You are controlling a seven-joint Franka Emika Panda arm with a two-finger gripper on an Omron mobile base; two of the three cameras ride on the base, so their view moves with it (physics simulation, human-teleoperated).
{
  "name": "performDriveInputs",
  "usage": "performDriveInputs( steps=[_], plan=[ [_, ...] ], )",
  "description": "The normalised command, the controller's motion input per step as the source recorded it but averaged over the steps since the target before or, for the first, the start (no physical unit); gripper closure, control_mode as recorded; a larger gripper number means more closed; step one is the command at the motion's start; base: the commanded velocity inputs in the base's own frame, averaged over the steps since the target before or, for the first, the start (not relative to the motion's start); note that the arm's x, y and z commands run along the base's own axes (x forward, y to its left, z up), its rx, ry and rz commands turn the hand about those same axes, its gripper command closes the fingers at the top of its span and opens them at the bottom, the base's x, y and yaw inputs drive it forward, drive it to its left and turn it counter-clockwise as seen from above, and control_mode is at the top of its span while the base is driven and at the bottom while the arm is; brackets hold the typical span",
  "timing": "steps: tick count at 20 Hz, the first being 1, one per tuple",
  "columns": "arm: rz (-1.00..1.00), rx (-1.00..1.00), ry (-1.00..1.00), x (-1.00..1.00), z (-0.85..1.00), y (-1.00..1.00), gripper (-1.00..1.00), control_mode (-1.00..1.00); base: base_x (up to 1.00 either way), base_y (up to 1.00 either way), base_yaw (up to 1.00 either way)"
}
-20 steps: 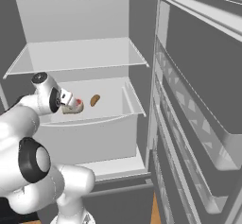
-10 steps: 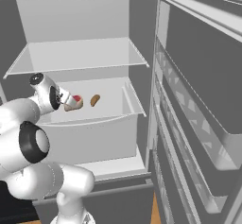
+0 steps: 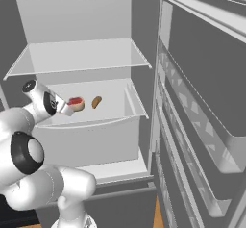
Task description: Place one sweet potato and one steak in each tupperware on the nearby counter, to pack two identical lunches.
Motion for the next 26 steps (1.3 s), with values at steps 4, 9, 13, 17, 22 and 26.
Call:
performDriveInputs(
  steps=[4, 9, 13, 17, 22, 26],
  plan=[
    [0.11, 0.0, 0.05, 0.03, 0.17, -0.13, -1.0, -1.0, 0.0, 0.0, 0.0],
    [0.1, 0.0, 0.17, 0.06, 0.27, 0.0, -1.0, -1.0, 0.0, 0.0, 0.0],
    [0.04, 0.0, 0.03, 0.0, -0.05, 0.08, -1.0, -1.0, 0.0, 0.0, 0.0],
    [0.0, -0.01, 0.0, 0.09, -0.26, -0.09, -1.0, -1.0, 0.0, 0.0, 0.0],
    [-0.04, 0.0, 0.0, 0.24, 0.0, -0.18, -1.0, -1.0, 0.0, 0.0, 0.0],
    [-0.05, 0.0, 0.0, 0.29, 0.0, -0.08, -1.0, -1.0, 0.0, 0.0, 0.0]
  ],
)
